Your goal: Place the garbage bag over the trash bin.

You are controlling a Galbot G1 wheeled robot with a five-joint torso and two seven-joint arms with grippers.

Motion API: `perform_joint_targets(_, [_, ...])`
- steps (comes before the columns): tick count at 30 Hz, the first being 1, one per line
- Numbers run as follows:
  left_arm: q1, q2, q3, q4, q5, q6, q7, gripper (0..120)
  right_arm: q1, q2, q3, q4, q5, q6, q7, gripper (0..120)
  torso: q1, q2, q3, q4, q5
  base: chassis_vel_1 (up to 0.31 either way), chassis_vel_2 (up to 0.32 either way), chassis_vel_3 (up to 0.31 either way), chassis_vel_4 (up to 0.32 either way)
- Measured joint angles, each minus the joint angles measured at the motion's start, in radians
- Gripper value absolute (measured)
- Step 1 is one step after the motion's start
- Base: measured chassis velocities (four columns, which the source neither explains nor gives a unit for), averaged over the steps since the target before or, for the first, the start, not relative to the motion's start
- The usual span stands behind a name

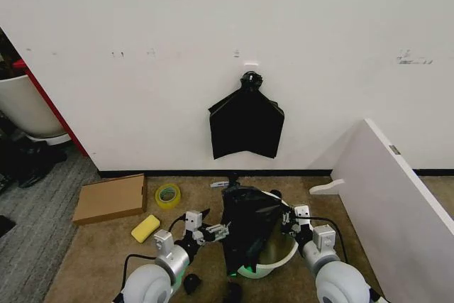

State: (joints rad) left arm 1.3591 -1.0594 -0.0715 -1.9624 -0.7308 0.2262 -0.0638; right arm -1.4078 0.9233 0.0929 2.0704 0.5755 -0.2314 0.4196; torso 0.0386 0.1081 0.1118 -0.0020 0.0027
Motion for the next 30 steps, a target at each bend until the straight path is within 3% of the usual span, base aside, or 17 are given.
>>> perform_joint_targets(5, [-0.031,-0.024,0.037,-0.011,0.002,0.114,-0.101,100,-0.008,0.001,-0.001,0.002,-0.052,0.026,-0.023,0,0.0,0.0,0.0,0.0,-0.0001,0.0,0.0,0.0,0.0])
perform_joint_targets(10, [-0.074,-0.065,0.085,-0.015,-0.005,0.286,-0.277,100,-0.02,0.004,0.001,0.006,-0.063,0.035,-0.028,0,0.0,0.0,0.0,0.0,-0.0001,0.0,0.0,0.0,0.0])
perform_joint_targets(22, [-0.178,-0.138,0.13,0.058,-0.022,0.372,-0.368,100,-0.025,0.012,-0.003,0.003,-0.086,0.047,-0.043,0,0.0,0.0,0.0,0.0,0.0,0.0,0.0,0.0,0.0])
perform_joint_targets(25, [-0.203,-0.154,0.131,0.075,-0.044,0.406,-0.38,94,-0.025,0.013,-0.004,0.002,-0.089,0.049,-0.045,0,0.0,0.0,0.0,0.0,-0.0001,0.0,0.0,0.0,0.0])
perform_joint_targets(29, [-0.231,-0.178,0.131,0.098,-0.084,0.454,-0.394,75,-0.025,0.013,-0.004,0.0,-0.09,0.049,-0.045,0,0.0,0.0,0.0,0.0,0.0,0.0,0.0,0.0,0.0])
perform_joint_targets(30, [-0.231,-0.178,0.131,0.098,-0.084,0.454,-0.394,75,-0.025,0.013,-0.004,0.0,-0.09,0.049,-0.045,0,0.0,0.0,0.0,0.0,0.0,0.0,0.0,0.0,0.0])
